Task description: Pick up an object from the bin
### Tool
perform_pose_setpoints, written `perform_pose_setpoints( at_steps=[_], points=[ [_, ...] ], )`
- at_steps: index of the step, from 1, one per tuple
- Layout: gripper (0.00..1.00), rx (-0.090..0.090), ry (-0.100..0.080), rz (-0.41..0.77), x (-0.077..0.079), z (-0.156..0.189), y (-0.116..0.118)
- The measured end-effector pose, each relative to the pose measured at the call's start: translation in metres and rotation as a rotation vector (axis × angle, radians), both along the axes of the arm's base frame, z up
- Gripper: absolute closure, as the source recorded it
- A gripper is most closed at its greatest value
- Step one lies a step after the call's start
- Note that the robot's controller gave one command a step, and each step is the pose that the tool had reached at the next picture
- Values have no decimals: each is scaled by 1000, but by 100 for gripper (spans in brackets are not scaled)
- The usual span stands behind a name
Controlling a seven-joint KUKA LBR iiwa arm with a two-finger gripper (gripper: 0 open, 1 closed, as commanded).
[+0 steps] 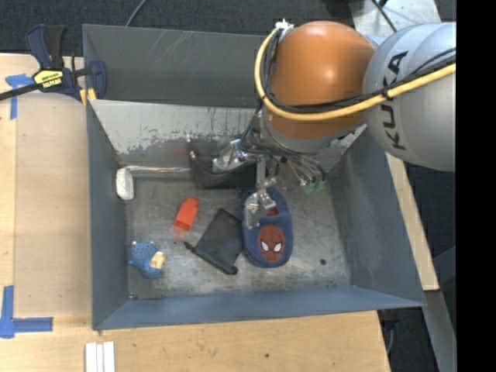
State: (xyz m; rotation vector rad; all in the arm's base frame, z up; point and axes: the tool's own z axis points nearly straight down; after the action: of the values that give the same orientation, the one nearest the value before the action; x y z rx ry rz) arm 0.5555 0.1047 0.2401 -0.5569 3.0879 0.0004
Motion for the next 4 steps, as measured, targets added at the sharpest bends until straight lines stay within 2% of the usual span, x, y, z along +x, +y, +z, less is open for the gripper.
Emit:
perform_pose_setpoints(
  at_steps=[1,2,3,4],
  points=[
    [0,-3,10,39,36,-124,-85],
    [0,-3,19,86,44,-153,-80],
    [100,-2,14,83,46,-153,-81],
    [100,-1,-8,130,33,-35,-78]
  ],
)
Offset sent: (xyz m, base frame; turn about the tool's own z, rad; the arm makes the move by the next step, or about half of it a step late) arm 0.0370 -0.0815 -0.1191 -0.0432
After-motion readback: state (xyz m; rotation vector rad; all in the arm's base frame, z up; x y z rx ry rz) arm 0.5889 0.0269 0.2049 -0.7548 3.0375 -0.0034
